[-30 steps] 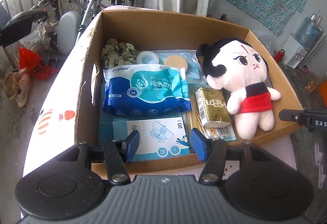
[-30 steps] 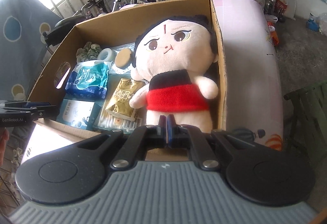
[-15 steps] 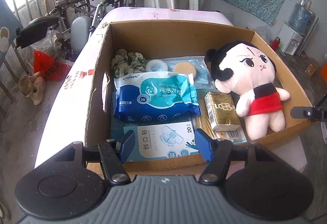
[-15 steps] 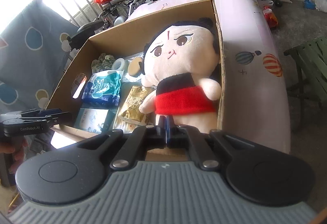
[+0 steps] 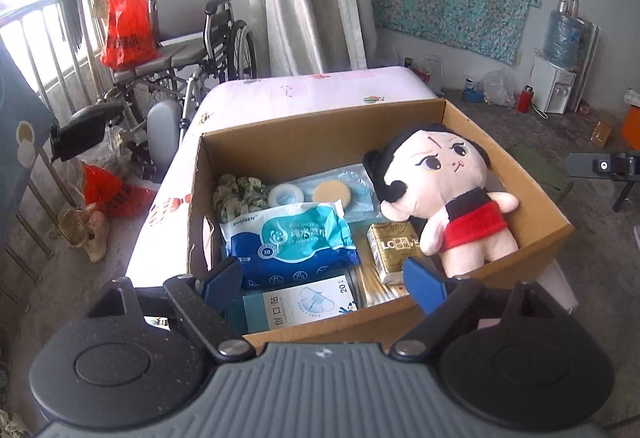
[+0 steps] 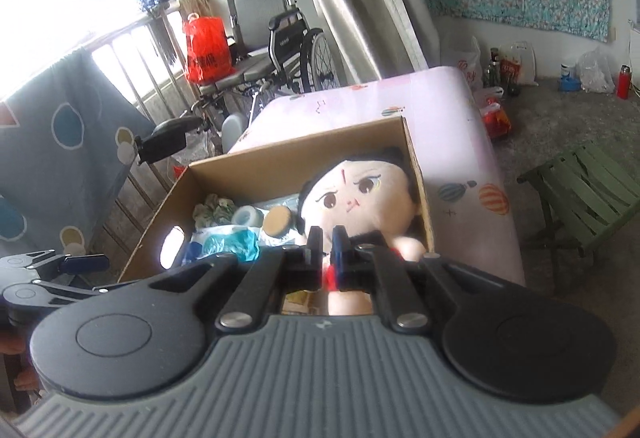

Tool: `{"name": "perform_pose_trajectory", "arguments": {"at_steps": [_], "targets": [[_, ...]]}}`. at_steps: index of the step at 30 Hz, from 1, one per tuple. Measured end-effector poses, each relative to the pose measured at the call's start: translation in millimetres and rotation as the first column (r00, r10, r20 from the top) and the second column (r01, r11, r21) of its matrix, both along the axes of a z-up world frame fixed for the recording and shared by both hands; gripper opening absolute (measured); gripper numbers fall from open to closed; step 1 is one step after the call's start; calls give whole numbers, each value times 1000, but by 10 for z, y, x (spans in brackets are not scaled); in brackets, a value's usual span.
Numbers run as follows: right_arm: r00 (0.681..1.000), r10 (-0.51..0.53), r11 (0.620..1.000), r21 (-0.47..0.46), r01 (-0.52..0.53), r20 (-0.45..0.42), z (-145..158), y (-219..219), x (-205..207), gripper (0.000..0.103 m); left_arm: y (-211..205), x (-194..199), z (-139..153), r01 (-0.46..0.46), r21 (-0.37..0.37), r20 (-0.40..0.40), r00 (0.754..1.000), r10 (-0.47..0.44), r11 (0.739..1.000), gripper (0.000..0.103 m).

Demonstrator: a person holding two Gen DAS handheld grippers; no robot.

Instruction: Organize soft objects

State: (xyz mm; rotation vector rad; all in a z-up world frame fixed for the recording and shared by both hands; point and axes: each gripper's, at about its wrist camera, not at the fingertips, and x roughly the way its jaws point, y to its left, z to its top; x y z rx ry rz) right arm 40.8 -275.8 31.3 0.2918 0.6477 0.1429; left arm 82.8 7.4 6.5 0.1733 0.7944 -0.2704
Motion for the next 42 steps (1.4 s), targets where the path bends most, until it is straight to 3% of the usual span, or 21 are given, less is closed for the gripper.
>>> {"name": "perform_pose_trajectory", "arguments": {"at_steps": [2, 12, 16, 29, 32, 36, 39, 42], "targets": [[999, -33, 999, 10, 33, 13, 25, 79, -86, 8, -83, -82, 36, -9, 1, 32, 999, 9, 1000, 91], [999, 2, 1000, 8, -1, -40, -13, 269, -74, 10, -166, -350, 64, -90, -110, 34, 995, 94, 990, 92], [999, 10, 1000, -11, -10, -45, -38, 291, -53, 10, -169, -369, 78, -98, -80, 44, 994, 101, 992, 94], [996, 37, 999, -27, -39, -79, -182, 306, 166, 13, 31, -275, -57, -145, -83, 23, 989, 147, 986, 96], [988, 128, 991, -32, -132, -89, -172, 396, 418, 14, 137, -164, -95, -109, -81, 26, 993, 112, 991, 92], [947, 297, 955, 63, -291, -124, -198, 618, 1030, 14, 175, 192, -115, 0, 16, 29, 1000, 0, 1000, 74], [903, 380, 925, 105, -366, -202, -376, 874, 1653, 6, 196, 578, -134, 64, 52, 22, 998, -65, 997, 63], [870, 394, 919, 150, -365, -296, -665, 1069, 2226, 6, 241, 977, -173, 90, 26, -24, 996, -89, 996, 64]]}}
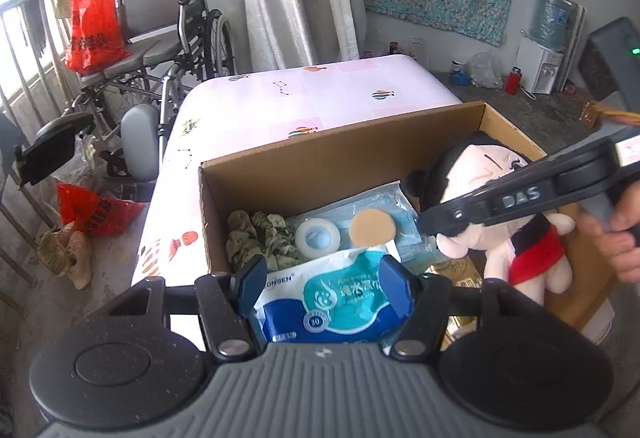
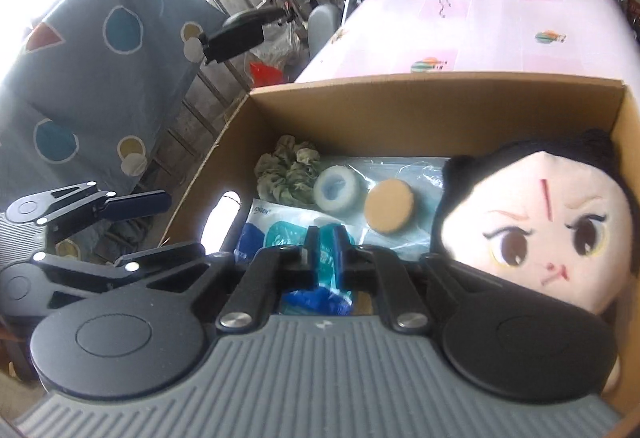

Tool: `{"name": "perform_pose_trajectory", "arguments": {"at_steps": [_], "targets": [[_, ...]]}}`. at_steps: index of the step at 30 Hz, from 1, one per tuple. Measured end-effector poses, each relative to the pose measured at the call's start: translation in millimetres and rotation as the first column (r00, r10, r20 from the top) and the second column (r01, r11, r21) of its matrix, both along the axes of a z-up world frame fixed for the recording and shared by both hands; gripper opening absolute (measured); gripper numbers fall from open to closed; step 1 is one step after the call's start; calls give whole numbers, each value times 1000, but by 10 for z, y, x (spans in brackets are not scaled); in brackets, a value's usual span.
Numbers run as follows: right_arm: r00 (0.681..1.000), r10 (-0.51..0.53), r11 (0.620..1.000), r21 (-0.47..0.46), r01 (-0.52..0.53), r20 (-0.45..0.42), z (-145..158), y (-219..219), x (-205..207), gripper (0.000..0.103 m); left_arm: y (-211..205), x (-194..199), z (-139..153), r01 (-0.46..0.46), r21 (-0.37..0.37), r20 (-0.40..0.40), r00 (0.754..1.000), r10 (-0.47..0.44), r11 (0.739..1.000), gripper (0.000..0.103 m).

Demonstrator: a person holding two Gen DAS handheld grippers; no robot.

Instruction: Organize soft objects

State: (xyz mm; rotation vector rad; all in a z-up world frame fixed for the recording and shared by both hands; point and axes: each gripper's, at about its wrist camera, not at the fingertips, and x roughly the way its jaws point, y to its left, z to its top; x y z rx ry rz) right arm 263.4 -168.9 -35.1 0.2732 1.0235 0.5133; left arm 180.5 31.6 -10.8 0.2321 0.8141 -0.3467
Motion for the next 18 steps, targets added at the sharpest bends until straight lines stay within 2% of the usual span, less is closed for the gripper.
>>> {"name": "perform_pose_trajectory", "arguments": {"at_steps": [3, 5, 6, 8, 12, 18], "targets": [[993, -34, 999, 6, 35, -110, -298, 92, 390, 9, 22, 280, -59, 31, -14, -24, 999, -31, 999, 66], [989, -64, 998, -26, 61, -136, -483, 131, 489, 14, 13, 436, -124, 43, 15, -29, 999, -43, 999, 67], [986, -88, 996, -38, 84, -143, -560, 115, 519, 14, 11, 489, -152, 49, 24, -29, 998, -48, 999, 67], [985, -109, 994, -8, 109, -136, -672, 59, 532, 7, 6, 608, -218, 86, 25, -46, 995, -84, 996, 66], [985, -120, 990, 63, 129, -126, -765, 14, 571, 7, -28, 742, -345, 118, 33, -67, 991, -116, 992, 66], [987, -60, 998, 18, 64, -146, -928, 297, 676, 7, -9, 750, -484, 110, -10, -86, 990, -111, 994, 67]]}}
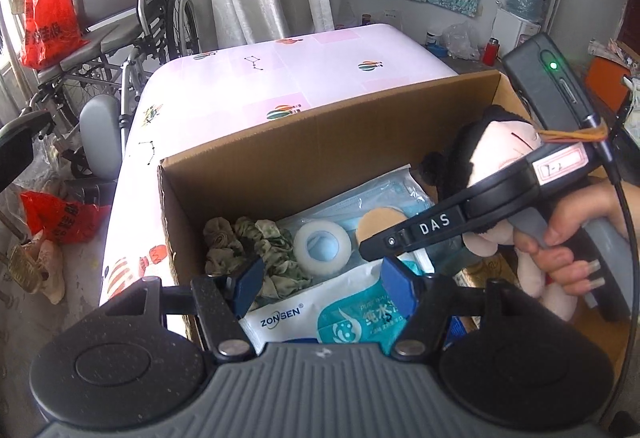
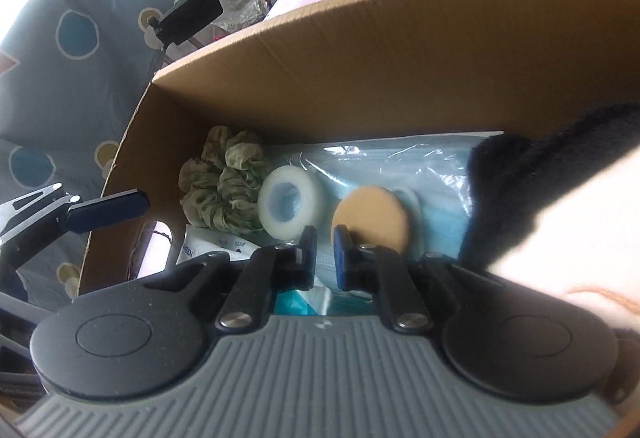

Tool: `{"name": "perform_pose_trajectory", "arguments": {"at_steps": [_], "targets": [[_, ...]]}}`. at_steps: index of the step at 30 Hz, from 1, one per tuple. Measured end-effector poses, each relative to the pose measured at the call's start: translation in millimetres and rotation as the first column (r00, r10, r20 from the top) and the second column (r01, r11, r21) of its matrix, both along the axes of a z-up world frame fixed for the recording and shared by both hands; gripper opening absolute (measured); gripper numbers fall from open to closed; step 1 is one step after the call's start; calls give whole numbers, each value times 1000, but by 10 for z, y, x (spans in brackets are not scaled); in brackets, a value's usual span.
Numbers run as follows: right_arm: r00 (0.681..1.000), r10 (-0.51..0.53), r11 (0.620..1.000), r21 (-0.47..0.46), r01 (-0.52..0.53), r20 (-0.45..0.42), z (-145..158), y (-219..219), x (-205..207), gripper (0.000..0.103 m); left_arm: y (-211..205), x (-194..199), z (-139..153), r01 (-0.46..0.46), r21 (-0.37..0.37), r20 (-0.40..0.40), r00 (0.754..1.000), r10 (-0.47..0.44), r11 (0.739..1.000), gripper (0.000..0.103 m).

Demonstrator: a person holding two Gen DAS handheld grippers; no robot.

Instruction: Organize soft objects

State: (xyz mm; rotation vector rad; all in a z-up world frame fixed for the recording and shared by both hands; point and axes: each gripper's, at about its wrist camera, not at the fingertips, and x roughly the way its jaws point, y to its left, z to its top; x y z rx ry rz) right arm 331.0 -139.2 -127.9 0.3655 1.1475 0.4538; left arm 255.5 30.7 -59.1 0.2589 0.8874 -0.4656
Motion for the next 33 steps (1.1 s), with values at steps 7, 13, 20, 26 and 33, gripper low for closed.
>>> {"name": "perform_pose_trajectory", "arguments": {"at_steps": [7, 13, 20, 26, 33], "targets": [[995, -42, 999, -6, 42, 86, 192, -109, -99, 11, -111, -32, -35, 95, 110, 24, 995, -98, 989, 62], [967, -116, 993, 61, 104, 228, 612, -486, -199, 14, -420, 455, -188, 224, 39, -70, 973, -220, 974, 46], [957, -179, 981, 118, 156, 227, 366, -804, -164, 0, -950, 702, -595, 353, 53, -128, 930, -344, 934, 47], [949, -134, 990, 70, 119, 285, 311, -753, -185, 0, -1043, 665, -716, 362, 152, -133, 929, -344, 920, 38], [940, -114, 993, 66, 98, 323, 293, -761, -205, 0, -995, 667, -729, 291, 256, -121, 956, -268, 922, 78]]}}
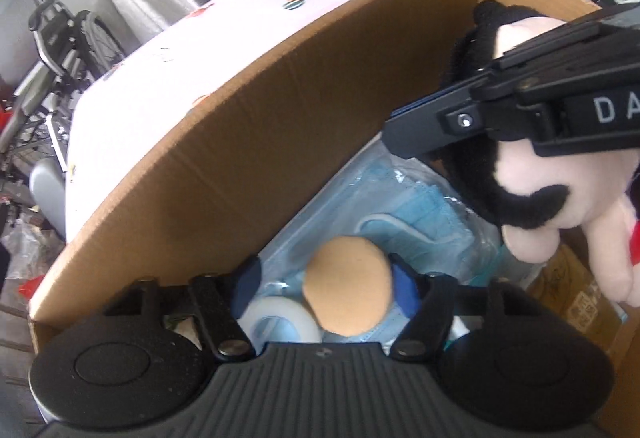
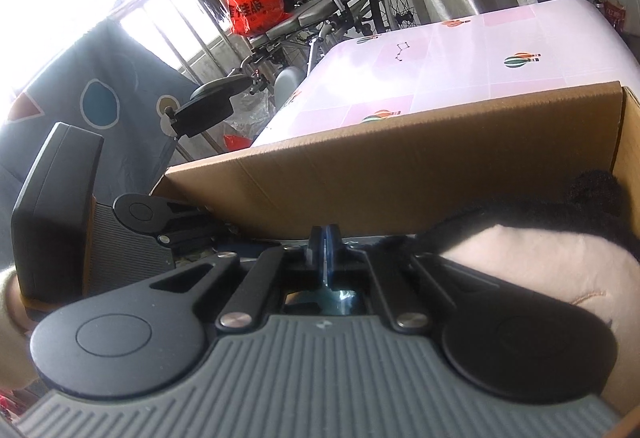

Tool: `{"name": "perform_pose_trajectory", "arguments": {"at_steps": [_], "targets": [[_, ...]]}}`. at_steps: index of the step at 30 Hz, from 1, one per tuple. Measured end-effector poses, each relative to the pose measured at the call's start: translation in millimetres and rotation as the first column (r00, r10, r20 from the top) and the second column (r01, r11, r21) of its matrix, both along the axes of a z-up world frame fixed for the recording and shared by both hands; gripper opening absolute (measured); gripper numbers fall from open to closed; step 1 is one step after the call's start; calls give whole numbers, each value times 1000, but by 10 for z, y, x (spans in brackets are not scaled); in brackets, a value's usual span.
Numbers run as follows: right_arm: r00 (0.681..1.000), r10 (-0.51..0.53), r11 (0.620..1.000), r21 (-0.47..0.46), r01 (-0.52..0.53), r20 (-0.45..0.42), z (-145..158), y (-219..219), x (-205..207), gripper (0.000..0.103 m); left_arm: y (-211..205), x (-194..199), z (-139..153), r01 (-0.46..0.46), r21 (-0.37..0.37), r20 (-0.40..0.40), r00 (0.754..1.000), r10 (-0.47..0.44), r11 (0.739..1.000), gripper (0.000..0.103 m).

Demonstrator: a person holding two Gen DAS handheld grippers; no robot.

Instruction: Organize soft objects

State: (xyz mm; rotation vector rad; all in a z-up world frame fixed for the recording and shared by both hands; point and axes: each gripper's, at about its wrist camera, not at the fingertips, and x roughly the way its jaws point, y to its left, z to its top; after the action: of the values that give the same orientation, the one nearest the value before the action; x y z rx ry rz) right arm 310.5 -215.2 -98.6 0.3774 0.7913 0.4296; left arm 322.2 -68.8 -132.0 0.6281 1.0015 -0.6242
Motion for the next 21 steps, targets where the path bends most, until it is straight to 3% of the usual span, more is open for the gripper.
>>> {"name": "perform_pose_trajectory", "arguments": {"at_steps": [3, 6, 7, 11, 12, 15, 18, 21], "targets": [[1000, 6, 1000, -1, -6, 5, 1, -2, 15, 0, 9, -17, 24, -40, 45, 68, 997, 37, 998, 75], [1000, 1, 999, 37, -1, 0, -1, -39, 15, 0, 76, -57, 100, -22, -29, 33, 999, 23, 999, 45], [1000, 0, 999, 46, 0, -2, -2, -49, 12, 0, 90, -54, 106, -19, -54, 14, 1000, 20, 998, 41], [1000, 4, 999, 39, -4, 4, -2, -50, -4, 0, 113, 20, 38, -40, -97, -56, 998, 35, 994, 41], [1000, 4, 999, 44, -4, 6, 2, -52, -12, 0, 111, 26, 36, -53, -101, -58, 997, 48, 993, 41], [1000, -3, 997, 83, 2, 8, 5, -95, -26, 0, 109, -106, 196, -73, -103, -12, 997, 73, 992, 62], [1000, -10, 991, 134, 10, -2, -11, -162, -19, 0, 138, -432, 435, 1, -148, 22, 1000, 2, 989, 67], [1000, -12, 989, 148, 12, -5, -12, -182, -22, 0, 65, -762, 517, 122, -189, -1, 992, -124, 974, 83]]}}
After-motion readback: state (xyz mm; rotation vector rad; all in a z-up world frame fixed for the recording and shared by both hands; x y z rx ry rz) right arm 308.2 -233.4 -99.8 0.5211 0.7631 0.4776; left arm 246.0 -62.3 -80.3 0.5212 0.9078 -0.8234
